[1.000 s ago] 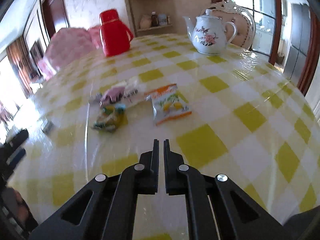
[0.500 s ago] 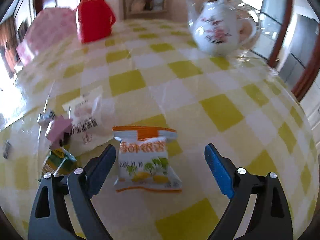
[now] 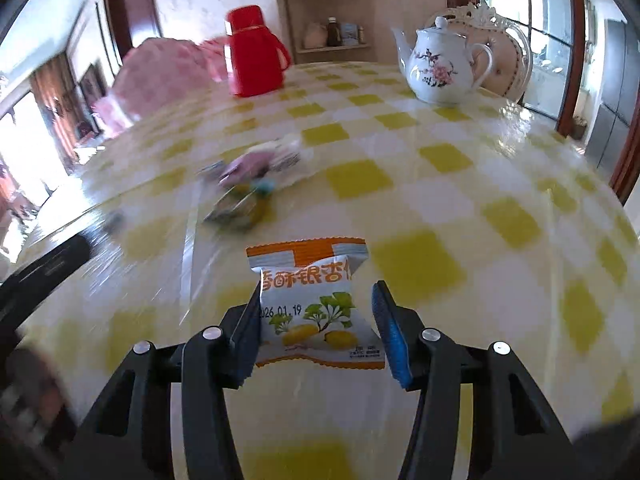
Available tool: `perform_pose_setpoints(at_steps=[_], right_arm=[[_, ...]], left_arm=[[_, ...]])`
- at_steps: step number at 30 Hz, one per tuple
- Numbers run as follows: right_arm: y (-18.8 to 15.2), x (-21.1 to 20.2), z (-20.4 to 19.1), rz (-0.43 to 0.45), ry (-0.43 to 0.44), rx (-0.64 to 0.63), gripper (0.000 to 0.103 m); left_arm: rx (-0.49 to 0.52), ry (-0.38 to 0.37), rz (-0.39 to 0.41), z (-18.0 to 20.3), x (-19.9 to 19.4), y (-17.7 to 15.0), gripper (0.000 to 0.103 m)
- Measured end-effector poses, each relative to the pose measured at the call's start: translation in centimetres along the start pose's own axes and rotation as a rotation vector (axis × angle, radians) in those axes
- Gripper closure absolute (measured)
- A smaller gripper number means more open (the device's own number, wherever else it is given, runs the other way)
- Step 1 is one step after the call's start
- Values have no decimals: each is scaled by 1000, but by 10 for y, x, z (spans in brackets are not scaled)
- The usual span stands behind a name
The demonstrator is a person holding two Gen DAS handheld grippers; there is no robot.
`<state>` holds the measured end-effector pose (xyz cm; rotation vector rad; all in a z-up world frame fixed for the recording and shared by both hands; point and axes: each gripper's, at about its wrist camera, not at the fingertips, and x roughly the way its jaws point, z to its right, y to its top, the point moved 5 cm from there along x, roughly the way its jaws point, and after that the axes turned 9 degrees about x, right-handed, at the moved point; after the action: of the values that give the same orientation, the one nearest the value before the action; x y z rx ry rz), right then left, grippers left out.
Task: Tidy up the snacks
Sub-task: 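Grasp the orange-and-white ginkgo packet with the right gripper while the left grasps the green garlic packet, then lift both held packets and carry them to the purple-rimmed box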
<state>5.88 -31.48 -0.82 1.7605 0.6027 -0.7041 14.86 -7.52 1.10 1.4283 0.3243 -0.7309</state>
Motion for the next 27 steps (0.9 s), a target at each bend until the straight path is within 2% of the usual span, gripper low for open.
perform_pose_setpoints(at_steps=[3,6,8,11,13,15,16,18,19,21,27], right_arm=[[-24,-21,2,3,10,6,51],[-29,-30,5,5,8,14,51],[-30,-25,6,-11,-8,16,51],[-34,-24,9,-38,11,34,51],[-36,-25,9,-39,8,29,51],[-36,-25,6,-39,11,13,51],[-36,-24,4,-39,15,4,51],[-36,-22,2,-48,26,-7,51],[-35,-22,2,-49,31,-5,51],[-34,-22,5,-44,39,8,51],[-30,-22,13,-40,75,64,51]], left_arm=[[76,-25,-13,20,4,1,2],[135,-7,-41,39,20,9,2],[162,9,-76,52,43,16,2],[217,8,-153,77,82,24,2],[305,58,-190,93,104,27,4],[330,32,-225,101,119,28,20],[316,0,-253,101,127,28,34],[333,16,-264,101,130,26,54],[361,26,-262,103,128,24,60],[354,-1,-256,102,123,20,64],[279,36,-213,81,90,20,65]])
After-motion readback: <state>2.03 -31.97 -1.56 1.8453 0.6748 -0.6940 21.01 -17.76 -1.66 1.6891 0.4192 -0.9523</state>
